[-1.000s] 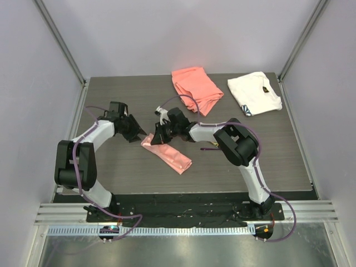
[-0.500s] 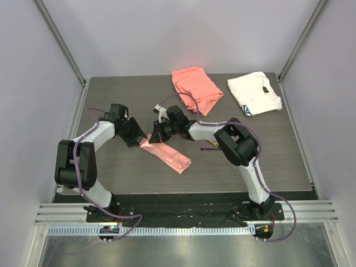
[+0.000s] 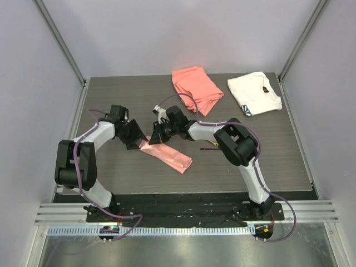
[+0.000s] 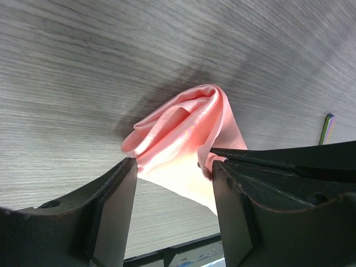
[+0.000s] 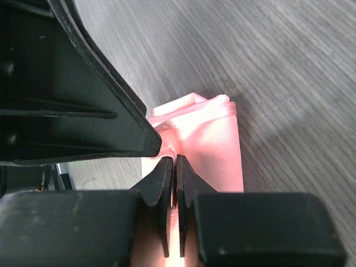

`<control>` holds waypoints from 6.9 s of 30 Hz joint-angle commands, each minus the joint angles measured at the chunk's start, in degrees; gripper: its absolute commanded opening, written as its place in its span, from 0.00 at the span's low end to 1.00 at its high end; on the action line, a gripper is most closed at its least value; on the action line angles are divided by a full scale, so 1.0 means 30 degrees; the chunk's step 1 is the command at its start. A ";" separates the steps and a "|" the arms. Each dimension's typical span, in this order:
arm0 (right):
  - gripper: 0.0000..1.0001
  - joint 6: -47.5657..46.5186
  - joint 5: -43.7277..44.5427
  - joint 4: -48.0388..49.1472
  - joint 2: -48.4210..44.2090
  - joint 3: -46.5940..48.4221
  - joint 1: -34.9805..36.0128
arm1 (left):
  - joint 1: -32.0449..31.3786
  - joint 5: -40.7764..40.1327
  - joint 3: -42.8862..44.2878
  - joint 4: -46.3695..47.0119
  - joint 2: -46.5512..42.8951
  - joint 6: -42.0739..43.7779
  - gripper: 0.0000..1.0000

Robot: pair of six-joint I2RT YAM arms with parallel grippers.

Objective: Fold the napkin into a case and place the utensils inside
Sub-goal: Stuff the top corner of the smaller-rectangle-folded napkin into the folded napkin.

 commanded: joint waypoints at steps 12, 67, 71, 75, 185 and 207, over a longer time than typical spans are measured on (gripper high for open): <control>0.12 -0.1039 -0.2034 -0.1465 0.0827 0.2077 0.0388 | 0.0087 0.1505 0.0688 0.1121 0.0504 -0.0484 0.52; 0.41 -0.0982 0.3502 0.0877 -0.1868 -0.0355 0.1413 | 0.0058 0.1271 0.1743 -0.1162 0.1032 -0.6635 0.00; 0.38 -0.0776 0.3503 0.0819 -0.1779 -0.0238 0.1530 | 0.0029 0.1067 0.1801 -0.1251 0.0973 -0.7076 0.00; 0.47 -0.0717 0.3442 0.0878 -0.1896 -0.0326 0.1793 | 0.0029 0.0920 0.1860 -0.1368 0.0885 -0.7310 0.00; 0.01 0.5962 0.0075 0.3134 -0.0228 -0.2525 0.0299 | -0.6592 -0.9188 0.0219 0.1181 -0.0960 -0.2623 0.00; 0.41 1.0093 -0.2709 0.7644 -0.1692 -0.5248 -0.0901 | -0.6417 -0.9041 -0.0689 0.0800 -0.1487 -0.3444 0.00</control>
